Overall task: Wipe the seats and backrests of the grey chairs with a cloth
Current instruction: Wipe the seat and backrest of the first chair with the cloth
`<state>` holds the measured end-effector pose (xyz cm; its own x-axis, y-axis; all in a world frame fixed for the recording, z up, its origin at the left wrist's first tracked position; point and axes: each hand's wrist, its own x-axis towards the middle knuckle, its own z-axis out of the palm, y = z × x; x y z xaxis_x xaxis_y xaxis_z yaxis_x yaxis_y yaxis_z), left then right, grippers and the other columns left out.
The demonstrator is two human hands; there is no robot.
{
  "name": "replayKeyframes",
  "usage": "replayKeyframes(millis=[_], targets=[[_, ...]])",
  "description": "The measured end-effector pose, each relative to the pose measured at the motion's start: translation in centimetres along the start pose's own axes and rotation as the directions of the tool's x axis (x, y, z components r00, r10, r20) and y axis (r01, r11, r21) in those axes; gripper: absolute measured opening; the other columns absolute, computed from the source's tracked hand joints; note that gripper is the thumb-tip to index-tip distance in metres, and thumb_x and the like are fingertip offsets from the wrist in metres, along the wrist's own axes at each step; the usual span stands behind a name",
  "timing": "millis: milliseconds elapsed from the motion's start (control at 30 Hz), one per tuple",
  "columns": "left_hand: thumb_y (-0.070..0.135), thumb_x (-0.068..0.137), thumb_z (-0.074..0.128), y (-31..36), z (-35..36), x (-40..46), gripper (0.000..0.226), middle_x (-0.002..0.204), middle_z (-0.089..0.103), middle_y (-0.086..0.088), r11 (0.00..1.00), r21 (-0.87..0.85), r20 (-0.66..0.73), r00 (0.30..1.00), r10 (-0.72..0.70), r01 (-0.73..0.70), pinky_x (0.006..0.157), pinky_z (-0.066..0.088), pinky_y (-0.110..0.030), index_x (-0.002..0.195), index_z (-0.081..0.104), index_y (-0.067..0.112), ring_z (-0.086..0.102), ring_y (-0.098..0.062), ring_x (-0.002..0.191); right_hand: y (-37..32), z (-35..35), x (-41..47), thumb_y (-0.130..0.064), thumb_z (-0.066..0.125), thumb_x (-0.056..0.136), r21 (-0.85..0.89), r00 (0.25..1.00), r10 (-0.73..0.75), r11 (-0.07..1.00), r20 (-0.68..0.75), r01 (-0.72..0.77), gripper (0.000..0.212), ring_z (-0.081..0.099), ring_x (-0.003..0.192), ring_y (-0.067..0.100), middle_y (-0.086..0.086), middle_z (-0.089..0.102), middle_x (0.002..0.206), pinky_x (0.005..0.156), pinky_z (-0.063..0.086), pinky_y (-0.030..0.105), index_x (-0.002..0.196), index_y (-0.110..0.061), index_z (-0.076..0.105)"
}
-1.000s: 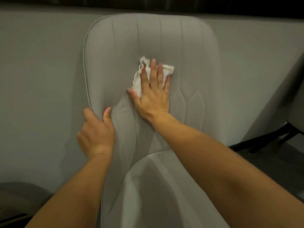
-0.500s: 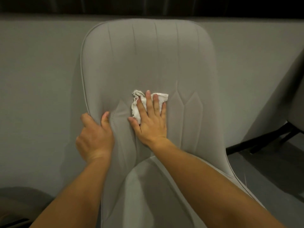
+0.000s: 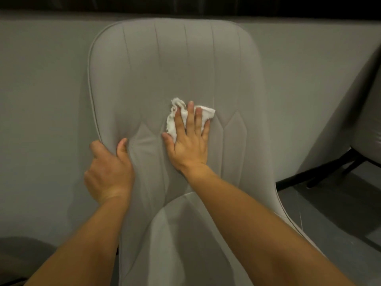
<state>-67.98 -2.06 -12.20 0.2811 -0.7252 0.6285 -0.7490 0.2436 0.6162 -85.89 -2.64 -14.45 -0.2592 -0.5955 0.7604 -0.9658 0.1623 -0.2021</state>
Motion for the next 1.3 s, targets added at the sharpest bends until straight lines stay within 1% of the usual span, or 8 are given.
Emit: replayKeyframes(millis=[133,333,433,600,767,933,1100,1300], targets=[[0.053,0.095,0.045,-0.3,0.1,0.0,0.05,0.076,0.058,-0.037,1.0,0.004,-0.002,1.0,-0.003,0.003,0.055,0.027,-0.042,0.095,0.04,0.003,0.056,-0.052,0.064,0.9,-0.7,1.7,-0.058,0.028,0.098,-0.014,1.0,0.017,1.0,-0.025,-0.017,0.07,-0.002,0.153,0.029,0.012,0.008,0.167,0.121,-0.009,0.051,0.157,-0.025,0.011],[0.052,0.095,0.044,-0.3,0.3,0.0,0.051,0.077,0.057,-0.039,1.0,0.004,-0.013,1.0,0.009,-0.009,0.056,0.027,-0.042,0.099,0.041,0.001,0.056,-0.053,0.064,3.2,-5.1,11.8,-0.054,0.027,0.101,-0.085,0.957,0.1,0.988,-0.273,-0.128,0.068,0.016,0.151,0.034,0.017,0.022,0.163,0.121,0.005,0.057,0.156,-0.016,0.029],[0.05,0.097,0.045,-0.4,0.2,0.0,0.051,0.078,0.056,-0.039,0.999,-0.011,-0.022,0.999,0.032,-0.032,0.054,0.026,-0.043,0.1,0.041,-0.001,0.055,-0.053,0.064,4.9,-4.1,8.8,-0.052,0.034,0.101,-0.163,0.972,-0.009,0.986,-0.233,-0.03,0.066,0.018,0.151,0.035,0.018,0.024,0.162,0.121,0.01,0.057,0.156,-0.015,0.03],[0.053,0.096,0.042,-0.5,0.4,0.0,0.053,0.078,0.055,-0.04,0.999,-0.005,-0.018,0.999,0.041,-0.041,0.054,0.026,-0.043,0.1,0.04,0.0,0.055,-0.053,0.064,7.3,0.5,-4.4,-0.048,0.033,0.1,-0.13,1.0,0.001,0.992,-0.005,-0.001,0.067,0.011,0.153,0.031,0.016,0.018,0.164,0.123,0.003,0.051,0.157,-0.018,0.014],[0.055,0.096,0.041,-0.6,0.4,0.0,0.053,0.079,0.055,-0.039,1.0,0.004,-0.011,1.0,0.017,-0.017,0.055,0.026,-0.044,0.099,0.039,0.002,0.055,-0.053,0.065,9.2,1.8,-8.3,-0.052,0.025,0.103,-0.235,0.99,-0.033,0.97,0.139,0.066,0.067,-0.013,0.153,0.021,0.005,-0.006,0.166,0.122,-0.013,0.044,0.157,-0.024,-0.004],[0.052,0.096,0.042,-0.2,0.5,0.0,0.053,0.087,0.058,-0.039,1.0,-0.008,-0.02,1.0,0.004,-0.004,0.058,0.026,-0.044,0.105,0.042,0.0,0.055,-0.054,0.072,8.7,-0.1,-4.3,-0.043,0.042,0.101,-0.146,0.997,-0.075,0.986,0.011,0.076,0.067,0.011,0.153,0.028,0.012,0.013,0.165,0.122,0.006,0.053,0.156,-0.023,0.011],[0.057,0.094,0.036,-0.9,0.8,0.3,0.06,0.092,0.059,-0.036,0.999,0.048,-0.035,0.999,0.002,0.0,0.06,0.024,-0.045,0.112,0.043,0.0,0.054,-0.053,0.078,8.0,-1.3,2.1,-0.051,0.036,0.102,-0.19,0.986,-0.118,0.977,-0.118,0.094,0.066,0.01,0.15,0.03,0.018,0.021,0.163,0.122,-0.004,0.05,0.157,-0.018,0.022],[0.061,0.093,0.032,-1.1,0.8,0.2,0.063,0.096,0.058,-0.036,0.998,0.058,-0.024,1.0,-0.019,0.02,0.061,0.023,-0.047,0.114,0.041,0.001,0.053,-0.054,0.082,2.1,2.7,-6.5,-0.045,0.04,0.102,0.089,0.96,0.279,0.957,-0.004,-0.277,0.068,0.007,0.152,0.037,0.023,0.01,0.163,0.122,0.001,0.055,0.157,-0.011,0.019]])
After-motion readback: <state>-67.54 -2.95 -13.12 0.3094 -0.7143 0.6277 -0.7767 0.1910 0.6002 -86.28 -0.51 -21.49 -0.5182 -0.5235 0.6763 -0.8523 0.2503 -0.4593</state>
